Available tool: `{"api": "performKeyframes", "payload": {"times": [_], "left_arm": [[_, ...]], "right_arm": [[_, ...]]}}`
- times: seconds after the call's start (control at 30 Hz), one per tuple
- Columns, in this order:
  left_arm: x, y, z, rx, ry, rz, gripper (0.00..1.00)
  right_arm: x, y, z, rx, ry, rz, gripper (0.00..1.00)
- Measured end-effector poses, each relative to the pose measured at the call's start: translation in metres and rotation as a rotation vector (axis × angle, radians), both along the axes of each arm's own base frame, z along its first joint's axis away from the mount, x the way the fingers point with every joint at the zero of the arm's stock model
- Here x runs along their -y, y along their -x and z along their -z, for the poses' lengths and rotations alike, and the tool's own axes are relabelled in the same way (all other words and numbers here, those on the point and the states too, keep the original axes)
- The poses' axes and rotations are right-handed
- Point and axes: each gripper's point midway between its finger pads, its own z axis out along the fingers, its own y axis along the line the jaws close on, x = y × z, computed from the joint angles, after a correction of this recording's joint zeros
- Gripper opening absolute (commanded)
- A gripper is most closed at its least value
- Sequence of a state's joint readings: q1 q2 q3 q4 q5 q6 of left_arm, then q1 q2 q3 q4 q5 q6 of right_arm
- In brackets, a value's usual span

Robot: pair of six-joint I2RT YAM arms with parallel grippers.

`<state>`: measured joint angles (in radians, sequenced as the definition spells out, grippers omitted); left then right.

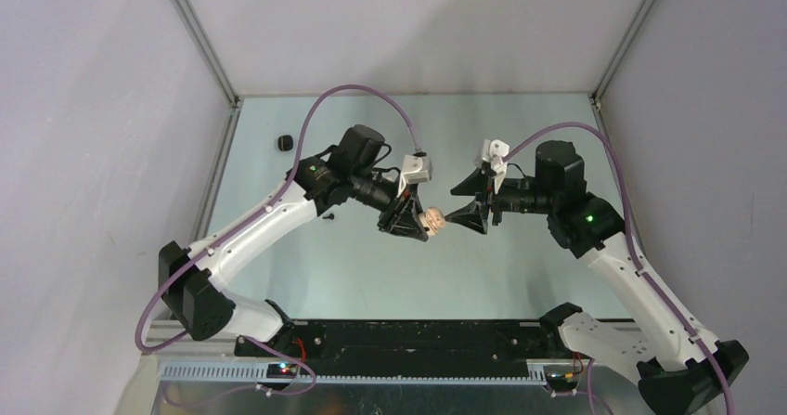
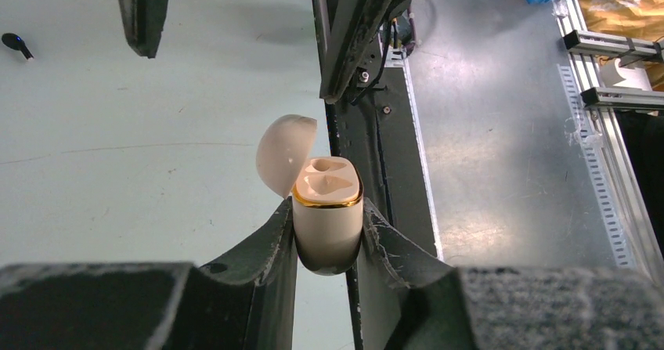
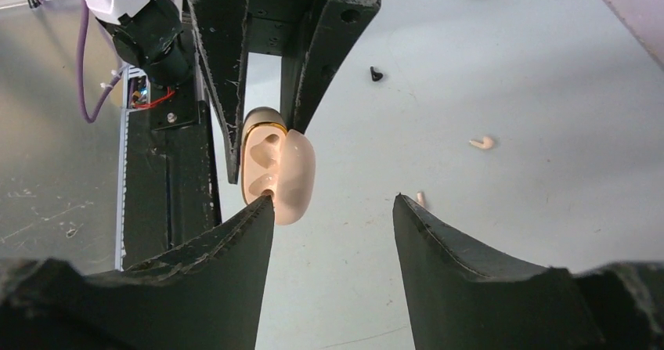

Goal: Insert the wireless bluetooth earbuds into the charging case
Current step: Open the charging case.

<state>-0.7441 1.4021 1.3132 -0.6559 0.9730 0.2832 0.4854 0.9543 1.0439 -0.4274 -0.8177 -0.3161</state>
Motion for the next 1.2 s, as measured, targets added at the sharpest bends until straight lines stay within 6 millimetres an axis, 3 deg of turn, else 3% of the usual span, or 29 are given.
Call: {"api": "performKeyframes", "payload": {"times": [0.37,0.7,1.2], "left_arm": [[-0.002,0.002,-0.005,0.017,0.012,0.002,0.0],[-0.002,0.003,-0.006,0.015,0.015,0.006,0.0],[-0.003,0.004,-0.007,0.021,0.017,0.012,0.0]], "right_arm": [[-0.015,0.012,0.005,-0.019,0.008,-0.059,0.68],[-0.013,-0.011,0.015,-0.03,0.043,0.046,0.7],[-0.014,-0.011,0.011,-0.016,0.034,0.038,0.73]]}}
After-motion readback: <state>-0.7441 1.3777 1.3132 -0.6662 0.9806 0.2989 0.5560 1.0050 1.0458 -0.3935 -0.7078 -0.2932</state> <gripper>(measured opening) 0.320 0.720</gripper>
